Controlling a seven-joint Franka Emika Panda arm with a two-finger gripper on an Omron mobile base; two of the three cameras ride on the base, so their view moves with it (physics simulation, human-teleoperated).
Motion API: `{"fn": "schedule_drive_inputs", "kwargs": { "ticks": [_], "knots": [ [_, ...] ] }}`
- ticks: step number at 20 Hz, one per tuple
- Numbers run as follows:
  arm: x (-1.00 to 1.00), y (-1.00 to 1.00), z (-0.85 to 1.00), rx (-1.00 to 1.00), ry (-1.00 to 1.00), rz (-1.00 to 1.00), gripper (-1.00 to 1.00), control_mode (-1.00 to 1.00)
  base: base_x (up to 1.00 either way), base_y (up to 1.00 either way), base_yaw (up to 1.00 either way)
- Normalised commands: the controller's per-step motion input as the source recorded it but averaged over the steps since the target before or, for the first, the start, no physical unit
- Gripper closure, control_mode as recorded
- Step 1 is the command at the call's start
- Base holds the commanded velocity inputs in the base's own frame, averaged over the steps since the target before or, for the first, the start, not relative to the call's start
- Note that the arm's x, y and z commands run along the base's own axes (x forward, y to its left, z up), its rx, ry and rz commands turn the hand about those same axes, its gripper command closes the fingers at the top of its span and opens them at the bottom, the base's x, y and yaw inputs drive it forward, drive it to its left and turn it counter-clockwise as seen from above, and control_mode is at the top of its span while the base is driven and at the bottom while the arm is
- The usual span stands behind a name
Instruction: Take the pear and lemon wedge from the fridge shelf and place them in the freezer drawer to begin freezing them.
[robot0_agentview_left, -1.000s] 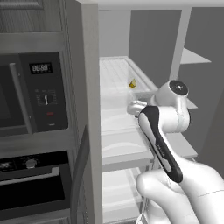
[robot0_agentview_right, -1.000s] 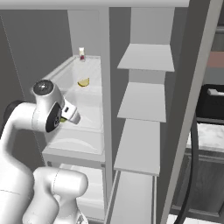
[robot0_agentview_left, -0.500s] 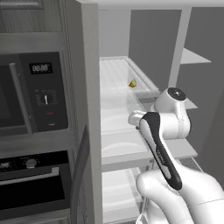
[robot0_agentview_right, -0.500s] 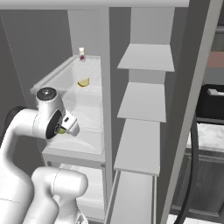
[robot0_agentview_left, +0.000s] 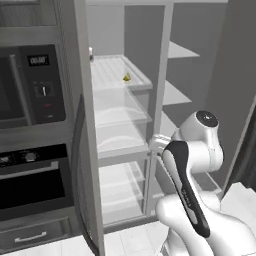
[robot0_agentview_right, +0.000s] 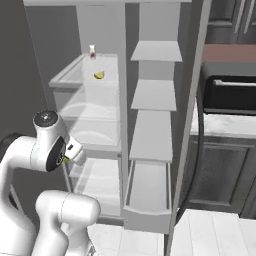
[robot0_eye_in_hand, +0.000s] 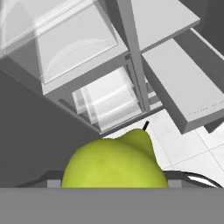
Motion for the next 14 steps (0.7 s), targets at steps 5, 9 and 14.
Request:
{"fn": "schedule_drive_inputs", "kwargs": {
  "ticks": [5, 9, 14],
  "knots": [
    [0.0, 0.0, 0.0, 0.0, 0.0, 0.0, 1.0, 1.0, -0.45, -0.37, -0.22],
    [0.0, 0.0, 0.0, 0.0, 0.0, 0.0, 1.0, 1.0, -0.62, -0.2, -0.21],
    [0.2, -0.19, -0.21, 0.05, 0.11, -0.05, 1.0, -1.0, -0.07, -0.02, -0.09]
  ]
}}
